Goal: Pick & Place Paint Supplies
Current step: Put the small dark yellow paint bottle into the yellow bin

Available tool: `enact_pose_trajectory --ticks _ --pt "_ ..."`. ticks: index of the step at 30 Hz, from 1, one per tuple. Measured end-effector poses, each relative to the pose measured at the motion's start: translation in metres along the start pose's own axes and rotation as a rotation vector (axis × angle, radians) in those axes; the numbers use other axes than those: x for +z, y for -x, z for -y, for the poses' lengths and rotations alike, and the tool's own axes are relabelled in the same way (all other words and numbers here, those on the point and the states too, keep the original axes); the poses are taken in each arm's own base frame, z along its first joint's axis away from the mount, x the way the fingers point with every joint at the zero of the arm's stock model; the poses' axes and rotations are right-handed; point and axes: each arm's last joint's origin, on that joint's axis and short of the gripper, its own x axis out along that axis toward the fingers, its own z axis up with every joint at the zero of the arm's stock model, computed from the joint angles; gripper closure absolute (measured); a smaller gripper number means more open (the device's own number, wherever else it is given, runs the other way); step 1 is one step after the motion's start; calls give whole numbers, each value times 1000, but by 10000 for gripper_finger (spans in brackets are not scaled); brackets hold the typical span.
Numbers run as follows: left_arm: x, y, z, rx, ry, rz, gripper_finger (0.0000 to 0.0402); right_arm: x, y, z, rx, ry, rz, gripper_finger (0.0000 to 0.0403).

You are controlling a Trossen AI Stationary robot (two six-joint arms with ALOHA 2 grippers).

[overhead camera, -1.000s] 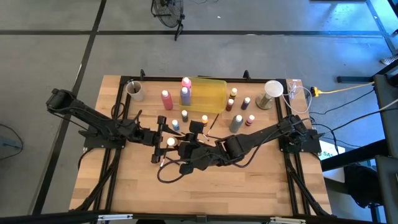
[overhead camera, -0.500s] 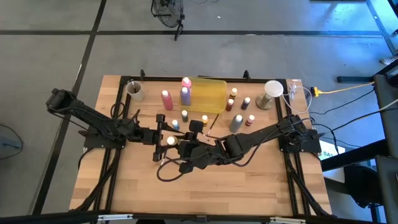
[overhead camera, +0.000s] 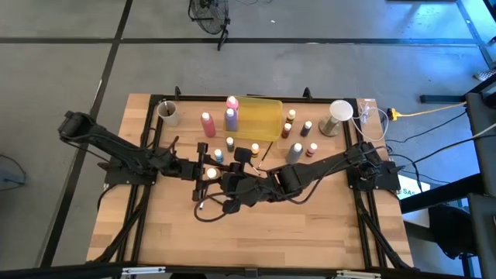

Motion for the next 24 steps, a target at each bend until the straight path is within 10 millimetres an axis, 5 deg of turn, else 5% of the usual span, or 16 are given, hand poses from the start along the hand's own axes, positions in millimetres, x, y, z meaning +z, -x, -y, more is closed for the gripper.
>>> enact_pose_trajectory --ticks 16,24 --pt "-1 -1 0 8 -2 3 271 -1 0 0 50 0 -8 277" --pt "-2 -1 1 2 -8 -11 272 -2 1 -3 63 -30 -15 200"
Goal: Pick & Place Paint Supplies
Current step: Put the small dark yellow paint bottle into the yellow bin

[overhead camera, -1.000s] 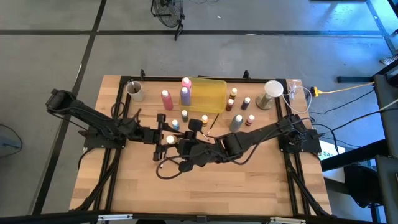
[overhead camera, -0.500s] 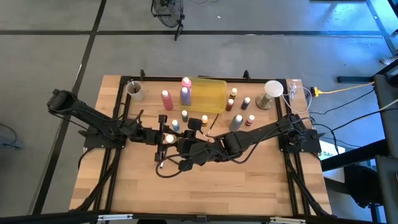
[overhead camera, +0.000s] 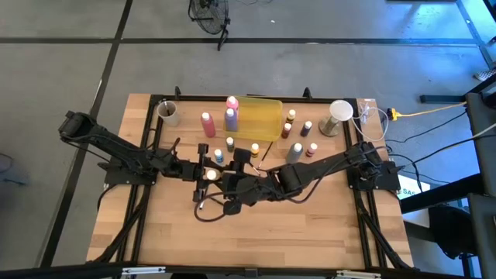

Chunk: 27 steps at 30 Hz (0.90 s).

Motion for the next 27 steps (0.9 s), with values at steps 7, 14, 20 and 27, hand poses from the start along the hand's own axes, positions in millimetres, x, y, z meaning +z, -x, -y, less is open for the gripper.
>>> enact_pose_trajectory --ticks 7,14,20,27 --pt "-4 0 0 20 -6 -51 273 -1 3 -5 -18 21 -2 129" --pt "-8 0 1 37 -1 -101 274 1 8 -8 -118 73 12 108" --pt "-9 0 1 41 -4 -113 274 4 8 -8 -97 129 35 108" --pt "-10 1 1 36 0 -117 274 5 3 -4 -46 138 48 108"
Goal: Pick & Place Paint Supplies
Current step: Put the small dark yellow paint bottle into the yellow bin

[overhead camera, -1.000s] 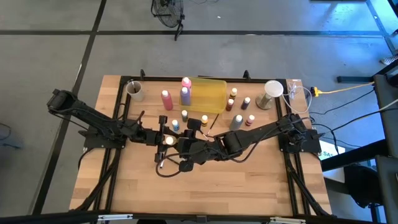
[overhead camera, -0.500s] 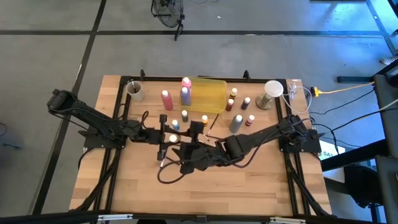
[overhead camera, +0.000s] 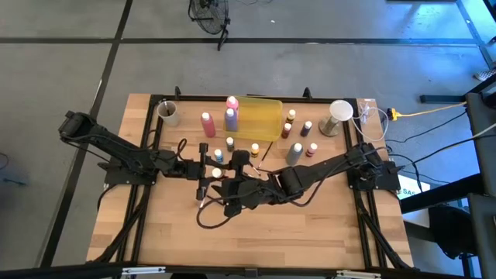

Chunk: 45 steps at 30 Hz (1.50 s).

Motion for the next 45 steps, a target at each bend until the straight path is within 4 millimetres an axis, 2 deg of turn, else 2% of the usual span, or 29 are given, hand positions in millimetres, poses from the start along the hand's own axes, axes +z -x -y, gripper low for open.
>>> enact_pose_trajectory --ticks 4,9,18,28,33,39,45 --pt "0 0 0 0 1 -2 274 0 -1 2 -1 -4 1 119" --pt "0 0 0 -2 0 -3 273 0 -1 2 -4 -6 1 159" --pt "-2 0 1 -13 -9 -21 273 0 -3 4 -3 -35 0 286" --pt "-3 0 2 -27 -14 -22 264 -2 -3 4 10 -46 -11 288" --pt "-3 0 1 -10 -28 -27 235 -4 -3 3 3 -36 -30 288" --pt "-3 0 1 12 -39 -38 191 -10 2 1 -120 -82 -92 288" --pt "-9 1 -2 145 -65 -137 160 -13 13 -8 -232 -56 -131 288"
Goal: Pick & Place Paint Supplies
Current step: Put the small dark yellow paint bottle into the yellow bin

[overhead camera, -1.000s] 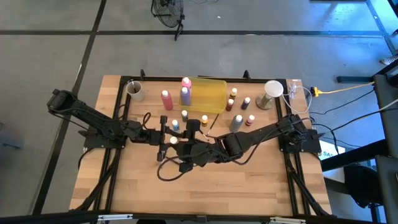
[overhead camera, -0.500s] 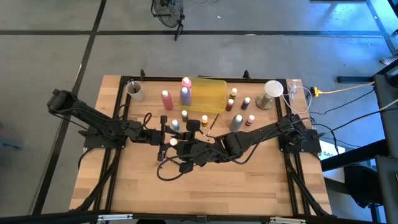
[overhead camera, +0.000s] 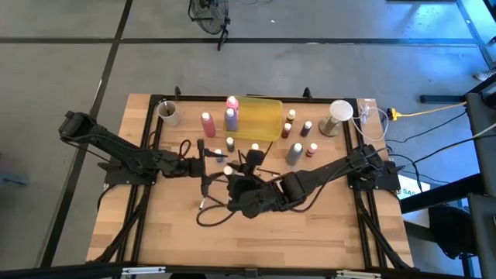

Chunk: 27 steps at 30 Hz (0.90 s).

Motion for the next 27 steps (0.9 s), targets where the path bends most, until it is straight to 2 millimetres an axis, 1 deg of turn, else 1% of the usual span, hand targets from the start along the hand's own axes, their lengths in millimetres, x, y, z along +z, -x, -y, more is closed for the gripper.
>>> enact_pose_trajectory --ticks 2,7,11,14,19,22,27 --pt "-3 0 0 19 -12 -32 157 -2 6 -3 -37 26 -8 288" --pt "-6 0 2 2 -31 -67 155 -6 18 -8 -157 69 -9 288" --pt "-10 1 3 -10 -28 -100 155 -6 26 -8 -274 53 10 288" --pt "-13 1 4 -21 -33 -129 155 -6 30 -11 -278 32 20 288" --pt "-16 2 5 -38 -36 -161 155 -12 34 -13 -272 82 0 288" --pt "-16 5 4 -61 -31 -168 155 -13 42 -4 -238 47 -16 288" --pt "-12 12 -2 -56 -27 -173 155 -16 67 31 -214 -24 -59 288"
